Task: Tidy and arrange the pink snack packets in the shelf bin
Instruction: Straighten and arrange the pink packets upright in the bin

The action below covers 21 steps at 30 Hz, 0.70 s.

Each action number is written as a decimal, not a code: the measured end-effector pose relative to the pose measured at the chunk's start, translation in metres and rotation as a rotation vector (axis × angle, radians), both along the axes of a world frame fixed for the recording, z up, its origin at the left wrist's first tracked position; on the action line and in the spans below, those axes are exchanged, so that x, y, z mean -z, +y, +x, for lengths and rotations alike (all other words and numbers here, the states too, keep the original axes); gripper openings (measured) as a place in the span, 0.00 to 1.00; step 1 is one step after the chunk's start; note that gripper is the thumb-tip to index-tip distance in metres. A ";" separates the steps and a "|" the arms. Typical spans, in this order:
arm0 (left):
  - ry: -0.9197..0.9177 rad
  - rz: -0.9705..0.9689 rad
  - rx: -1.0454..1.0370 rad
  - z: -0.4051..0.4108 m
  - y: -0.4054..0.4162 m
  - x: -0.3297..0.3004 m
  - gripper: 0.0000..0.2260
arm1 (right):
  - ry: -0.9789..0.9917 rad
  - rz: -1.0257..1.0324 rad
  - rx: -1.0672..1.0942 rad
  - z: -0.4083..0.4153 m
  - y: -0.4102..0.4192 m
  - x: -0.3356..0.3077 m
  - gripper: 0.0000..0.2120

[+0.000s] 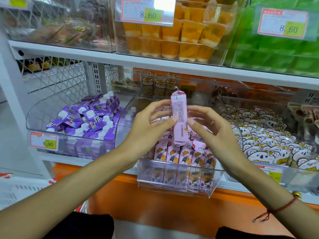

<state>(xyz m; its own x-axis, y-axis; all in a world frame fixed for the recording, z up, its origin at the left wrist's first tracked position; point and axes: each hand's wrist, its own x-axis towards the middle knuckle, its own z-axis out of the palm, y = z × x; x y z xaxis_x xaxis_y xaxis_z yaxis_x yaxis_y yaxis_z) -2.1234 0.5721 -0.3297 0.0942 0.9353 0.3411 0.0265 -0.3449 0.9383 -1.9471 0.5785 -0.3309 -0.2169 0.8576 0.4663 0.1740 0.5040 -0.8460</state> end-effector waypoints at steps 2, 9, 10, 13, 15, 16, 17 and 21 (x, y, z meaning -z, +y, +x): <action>-0.108 -0.162 -0.020 0.000 0.001 0.000 0.15 | -0.026 -0.139 -0.012 -0.001 0.001 0.001 0.11; -0.344 -0.437 -0.045 0.005 0.003 -0.002 0.13 | 0.050 -0.398 -0.046 -0.004 0.003 0.000 0.11; -0.346 -0.440 -0.048 0.006 0.003 -0.003 0.12 | 0.049 -0.402 -0.042 -0.004 0.004 0.000 0.11; -0.338 -0.421 -0.044 0.005 0.004 -0.001 0.12 | 0.035 -0.386 -0.050 -0.004 0.003 0.001 0.13; -0.304 -0.360 -0.017 0.005 0.004 0.001 0.12 | -0.006 -0.327 -0.033 -0.006 0.001 0.003 0.16; -0.270 -0.314 0.001 0.004 0.004 0.001 0.12 | -0.021 -0.277 -0.009 -0.007 0.000 0.005 0.17; -0.236 -0.264 0.015 0.004 0.004 0.001 0.12 | -0.027 -0.216 0.017 -0.008 -0.001 0.005 0.18; -0.179 -0.148 -0.041 0.000 0.007 -0.004 0.14 | -0.091 0.043 0.116 -0.005 -0.001 0.004 0.19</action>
<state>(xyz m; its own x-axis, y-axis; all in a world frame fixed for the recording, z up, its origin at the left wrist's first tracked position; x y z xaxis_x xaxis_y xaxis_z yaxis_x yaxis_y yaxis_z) -2.1235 0.5794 -0.3259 0.0053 0.9782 0.2077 -0.1335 -0.2051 0.9696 -1.9520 0.5775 -0.3354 -0.1604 0.8592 0.4859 0.3086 0.5113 -0.8021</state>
